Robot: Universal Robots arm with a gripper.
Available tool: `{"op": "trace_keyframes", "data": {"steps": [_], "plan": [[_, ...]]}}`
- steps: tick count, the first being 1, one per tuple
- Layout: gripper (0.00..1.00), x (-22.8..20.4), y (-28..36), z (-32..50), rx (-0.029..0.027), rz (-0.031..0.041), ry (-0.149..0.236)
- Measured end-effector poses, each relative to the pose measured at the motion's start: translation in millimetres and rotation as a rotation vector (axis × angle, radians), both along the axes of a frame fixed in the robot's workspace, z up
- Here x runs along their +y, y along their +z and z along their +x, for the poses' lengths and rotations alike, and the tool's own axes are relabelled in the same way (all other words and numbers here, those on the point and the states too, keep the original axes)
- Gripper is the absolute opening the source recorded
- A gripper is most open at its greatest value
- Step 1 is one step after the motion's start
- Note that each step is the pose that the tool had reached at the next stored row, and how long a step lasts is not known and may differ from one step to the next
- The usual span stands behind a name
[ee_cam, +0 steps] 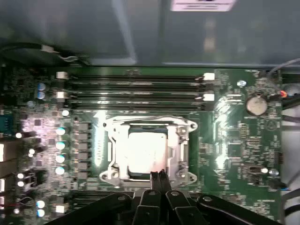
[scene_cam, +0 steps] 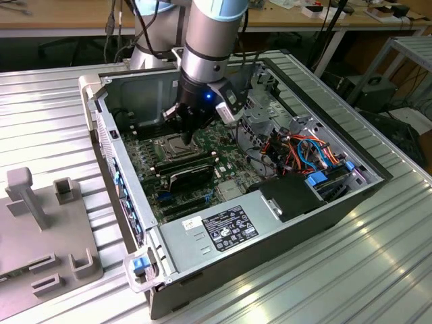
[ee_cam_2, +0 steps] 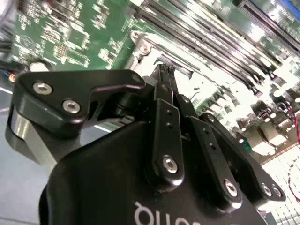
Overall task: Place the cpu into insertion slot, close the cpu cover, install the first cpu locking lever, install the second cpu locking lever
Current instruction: 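Install the second cpu locking lever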
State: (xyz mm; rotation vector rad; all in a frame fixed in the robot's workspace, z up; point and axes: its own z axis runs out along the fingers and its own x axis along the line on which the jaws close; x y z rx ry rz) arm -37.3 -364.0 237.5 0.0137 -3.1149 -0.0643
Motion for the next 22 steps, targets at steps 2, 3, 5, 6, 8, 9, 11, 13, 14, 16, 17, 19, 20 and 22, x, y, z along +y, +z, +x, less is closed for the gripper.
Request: {"op": "trace_keyframes", "data": {"steps": [2,3,5,6,8,9,11,13,14,16,17,19,20,22], "plan": [[0.11,0.0,0.0,11.7,0.0047,-0.0023,0.0],[0.11,-0.1,0.0,11.9,0.0054,-0.0037,0.0],[0.11,-1.2,0.0,12.0,0.0061,-0.0073,0.0],[0.11,-2.4,0.0,12.0,0.0064,-0.0102,0.0],[0.11,-5.4,0.0,12.0,0.0067,-0.0165,0.0],[0.11,-6.7,0.0,12.0,0.0069,-0.0182,0.0],[0.11,-8.8,-0.1,12.0,0.0074,-0.0208,0.0],[0.11,-10.1,-0.3,11.9,0.0088,-0.0242,0.0],[0.11,-10.9,-0.5,11.8,0.0115,-0.0276,0.0],[0.11,-13.2,-1.2,9.8,0.014,-0.0312,0.0],[0.11,-13.5,-1.6,8.7,0.0141,-0.0311,0.0],[0.11,-13.6,-2.6,3.7,0.0144,-0.0313,0.001],[0.11,-13.6,-2.8,2.1,0.0144,-0.0314,0.002],[0.11,-13.6,-4.4,-5.3,0.0141,-0.0314,0.004]]}}
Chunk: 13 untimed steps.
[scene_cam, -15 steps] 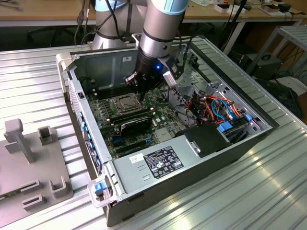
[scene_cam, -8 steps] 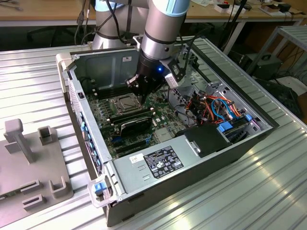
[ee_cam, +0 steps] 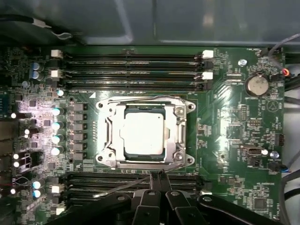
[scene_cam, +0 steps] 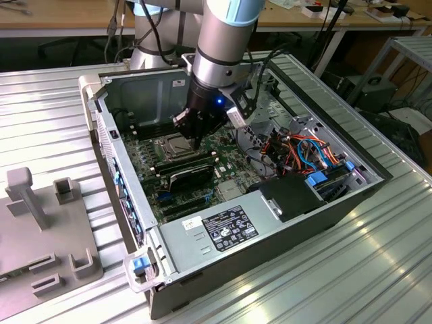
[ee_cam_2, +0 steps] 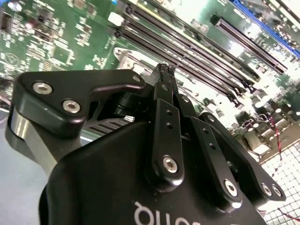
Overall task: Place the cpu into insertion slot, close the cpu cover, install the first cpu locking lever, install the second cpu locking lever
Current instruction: 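Install the second cpu locking lever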
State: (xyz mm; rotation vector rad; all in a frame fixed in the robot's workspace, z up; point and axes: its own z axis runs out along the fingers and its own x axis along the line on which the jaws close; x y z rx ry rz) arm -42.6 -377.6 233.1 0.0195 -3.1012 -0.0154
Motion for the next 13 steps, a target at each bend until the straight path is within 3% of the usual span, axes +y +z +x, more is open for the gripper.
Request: {"op": "trace_keyframes", "data": {"steps": [4,13], "plan": [[0.11,0.0,-2.8,-12.6,-0.0001,0.0,0.003],[0.11,3.1,-9.6,-28.9,0.0,-0.0017,0.003]]}}
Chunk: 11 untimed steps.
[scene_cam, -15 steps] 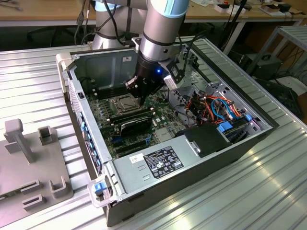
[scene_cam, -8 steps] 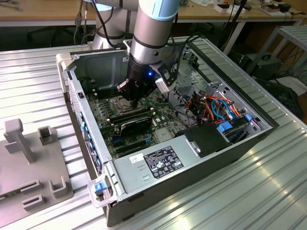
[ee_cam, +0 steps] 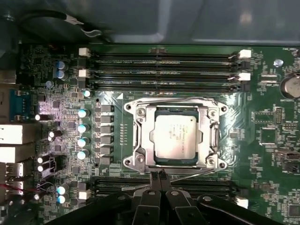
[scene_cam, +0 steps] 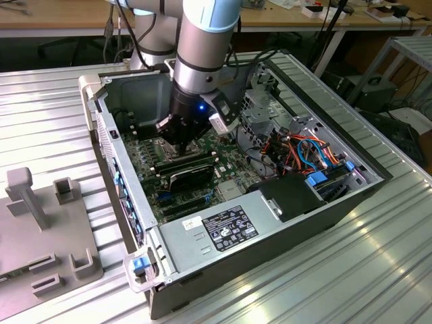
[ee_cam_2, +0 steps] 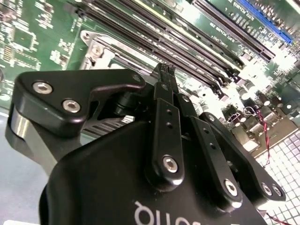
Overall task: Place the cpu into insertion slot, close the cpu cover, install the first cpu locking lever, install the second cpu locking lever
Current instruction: 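Install the second cpu locking lever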
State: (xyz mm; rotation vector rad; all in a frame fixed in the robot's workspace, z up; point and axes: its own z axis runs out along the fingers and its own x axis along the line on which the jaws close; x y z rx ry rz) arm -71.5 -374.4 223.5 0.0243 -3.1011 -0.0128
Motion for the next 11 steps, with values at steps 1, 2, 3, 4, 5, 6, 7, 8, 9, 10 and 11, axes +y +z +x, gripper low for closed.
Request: {"op": "trace_keyframes", "data": {"steps": [1,2,3,4,5,6,7,8,9,10,11], "plan": [[0.11,0.4,-1.5,-1.8,0.0,-0.0002,0.0],[0.11,0.6,-2.5,-3.5,-0.0001,-0.0001,0.0],[0.11,0.7,-3.6,-6.2,-0.0001,-0.0001,0.0],[0.11,0.8,-4.1,-8.1,0.0,-0.0002,0.0],[0.11,1.0,-5.1,-11.7,0.0,-0.0002,0.0],[0.11,1.5,-6.0,-13.7,-0.0001,-0.0001,0.0],[0.11,2.0,-6.7,-15.0,-0.0001,-0.0003,0.0],[0.11,2.2,-7.2,-15.9,-0.0001,-0.0002,0.0],[0.11,2.3,-7.6,-17.4,0.0,-0.0004,0.0],[0.11,2.3,-7.9,-18.7,0.0,-0.0003,0.0],[0.11,2.4,-8.2,-19.9,-0.0001,-0.0002,0.0]]}}
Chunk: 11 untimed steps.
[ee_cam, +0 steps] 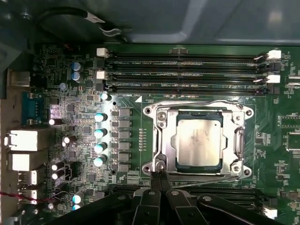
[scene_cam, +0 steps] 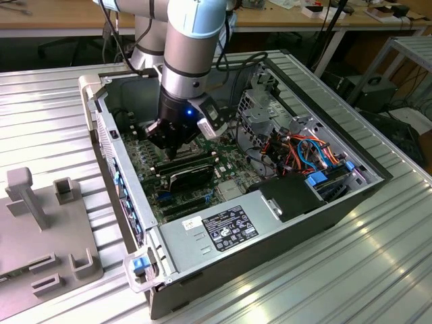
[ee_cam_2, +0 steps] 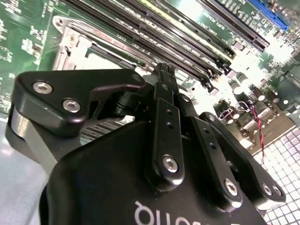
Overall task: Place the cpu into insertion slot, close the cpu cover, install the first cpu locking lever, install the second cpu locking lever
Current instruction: 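Install the second cpu locking lever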
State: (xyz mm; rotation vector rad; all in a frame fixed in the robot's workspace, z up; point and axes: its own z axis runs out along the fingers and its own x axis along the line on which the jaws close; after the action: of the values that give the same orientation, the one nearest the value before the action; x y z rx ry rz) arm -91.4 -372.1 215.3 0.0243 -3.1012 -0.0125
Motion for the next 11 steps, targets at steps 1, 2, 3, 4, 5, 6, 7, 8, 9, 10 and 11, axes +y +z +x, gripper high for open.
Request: {"op": "trace_keyframes", "data": {"steps": [1,2,3,4,5,6,7,8,9,10,11], "plan": [[0.11,0.0,-0.3,-0.9,0.0001,0.0,0.0],[0.11,-0.1,-0.6,-1.1,0.0002,-0.0004,0.0],[0.11,-0.1,-0.9,-1.1,0.0002,-0.0008,0.0],[0.11,-0.1,-1.4,-1.3,0.0001,-0.0011,0.0],[0.11,0.0,-1.9,-2.0,0.0,-0.001,0.0],[0.11,0.0,-2.0,-2.5,0.0001,-0.001,0.0],[0.11,0.0,-2.1,-2.7,0.0001,-0.001,0.0],[0.11,-0.1,-2.3,-2.8,0.0001,-0.001,0.0],[0.11,-0.1,-2.4,-3.0,0.0002,-0.0011,0.0],[0.11,0.0,-2.6,-3.3,0.0001,-0.001,0.0],[0.11,0.0,-2.9,-3.4,0.0,-0.0009,0.0]]}}
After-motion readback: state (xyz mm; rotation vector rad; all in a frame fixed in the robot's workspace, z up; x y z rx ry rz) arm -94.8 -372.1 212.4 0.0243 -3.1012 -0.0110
